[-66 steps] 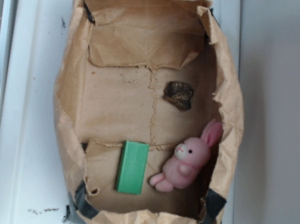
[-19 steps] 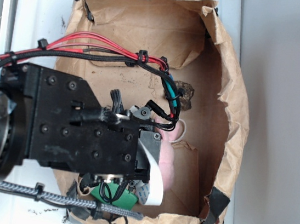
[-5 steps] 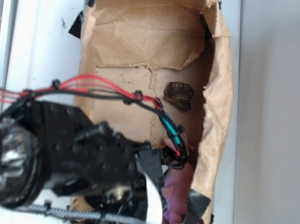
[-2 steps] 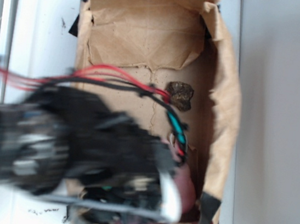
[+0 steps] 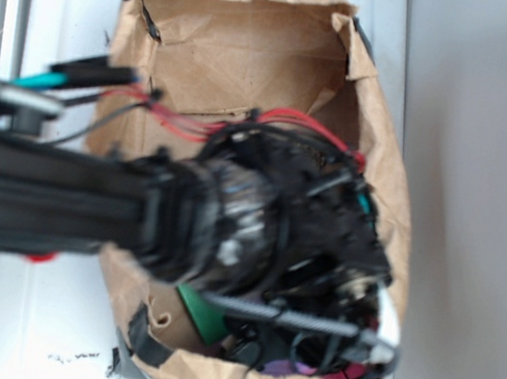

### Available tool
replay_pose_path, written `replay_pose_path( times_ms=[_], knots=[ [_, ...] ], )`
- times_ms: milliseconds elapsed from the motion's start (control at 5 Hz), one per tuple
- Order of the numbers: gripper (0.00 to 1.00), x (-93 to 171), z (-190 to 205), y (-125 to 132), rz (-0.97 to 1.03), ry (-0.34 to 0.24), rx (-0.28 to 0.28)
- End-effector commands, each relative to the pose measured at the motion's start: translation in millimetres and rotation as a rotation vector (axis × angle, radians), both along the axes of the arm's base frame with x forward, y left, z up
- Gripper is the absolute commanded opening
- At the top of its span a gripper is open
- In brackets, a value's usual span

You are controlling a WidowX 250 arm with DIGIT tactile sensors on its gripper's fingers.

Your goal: Grab the green block.

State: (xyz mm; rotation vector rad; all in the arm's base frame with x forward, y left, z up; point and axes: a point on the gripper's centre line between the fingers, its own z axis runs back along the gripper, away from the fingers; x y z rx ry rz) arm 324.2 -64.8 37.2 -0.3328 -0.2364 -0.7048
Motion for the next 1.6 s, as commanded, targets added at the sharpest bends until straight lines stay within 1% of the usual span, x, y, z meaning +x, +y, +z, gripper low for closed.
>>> replay_pose_path(
  times_ms=[0, 200, 400, 600, 800, 1000, 1200, 1400],
  knots=[
    [1.00, 19.2, 20.6, 6.7, -0.021, -0.143, 0.019],
    [1.00, 11.1, 32.8, 9.8, -0.036, -0.242, 0.047],
    [1.00, -11.3, 44.7, 7.9, -0.017, -0.385, 0.139],
    [1.00, -33.7, 52.3, 3.5, 0.008, -0.424, 0.171],
    [1.00, -63.8, 63.5, -6.2, 0.010, -0.409, 0.130],
    [1.00, -84.3, 67.6, -12.9, -0.028, -0.315, 0.085],
    [1.00, -97.0, 62.8, -20.3, -0.071, -0.239, 0.111],
    [1.00, -109.9, 53.8, -30.2, -0.083, -0.185, 0.178]
  ],
)
